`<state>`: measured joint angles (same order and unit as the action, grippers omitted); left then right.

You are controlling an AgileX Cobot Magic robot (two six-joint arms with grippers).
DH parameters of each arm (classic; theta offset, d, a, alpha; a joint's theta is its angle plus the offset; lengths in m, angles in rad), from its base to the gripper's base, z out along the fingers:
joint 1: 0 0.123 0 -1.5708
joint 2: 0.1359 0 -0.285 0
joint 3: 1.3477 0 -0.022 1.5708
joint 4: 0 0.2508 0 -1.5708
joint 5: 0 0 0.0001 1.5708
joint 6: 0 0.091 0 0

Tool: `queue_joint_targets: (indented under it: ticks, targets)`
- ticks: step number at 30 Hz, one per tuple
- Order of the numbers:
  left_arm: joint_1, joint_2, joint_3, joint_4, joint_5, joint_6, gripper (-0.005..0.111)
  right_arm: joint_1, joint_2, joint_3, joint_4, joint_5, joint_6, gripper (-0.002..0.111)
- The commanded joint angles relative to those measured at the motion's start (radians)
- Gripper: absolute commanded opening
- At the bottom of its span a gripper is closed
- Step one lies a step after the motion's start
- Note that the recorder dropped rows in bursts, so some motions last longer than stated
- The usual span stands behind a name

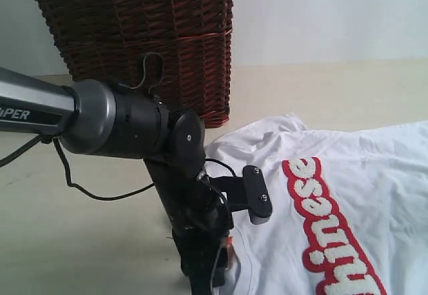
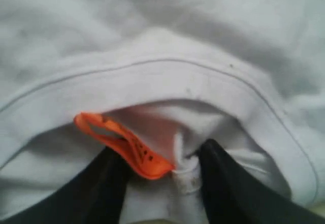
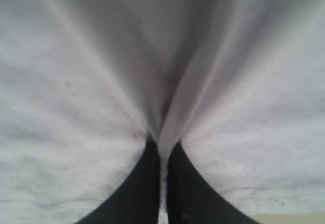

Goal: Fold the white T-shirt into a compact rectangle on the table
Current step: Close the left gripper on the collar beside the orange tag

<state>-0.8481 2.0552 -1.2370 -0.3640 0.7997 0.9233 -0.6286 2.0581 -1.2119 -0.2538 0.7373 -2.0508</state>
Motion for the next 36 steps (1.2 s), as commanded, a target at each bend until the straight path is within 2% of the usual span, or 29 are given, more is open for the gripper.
queue_joint_targets:
  ticks: [1, 4, 5, 12, 36]
  targets:
    - [-0.006, 0.017, 0.006, -0.007, 0.007, -0.054, 0.023, -0.006, 0.036, 0.019, 0.012, 0.053, -0.005, 0.000]
    - [-0.006, 0.017, 0.006, -0.007, 0.033, -0.068, 0.002, -0.006, 0.036, 0.019, 0.012, 0.053, -0.005, 0.000]
    - [-0.006, 0.017, 0.006, 0.002, 0.049, -0.068, 0.000, -0.006, 0.036, 0.019, 0.012, 0.053, -0.005, 0.000]
    - [-0.006, 0.017, 0.006, 0.055, 0.125, -0.068, 0.000, -0.006, 0.036, 0.019, 0.012, 0.053, -0.005, 0.000]
    - [-0.006, 0.017, 0.006, 0.068, 0.200, -0.073, 0.000, -0.006, 0.040, 0.019, 0.018, 0.055, -0.005, 0.000]
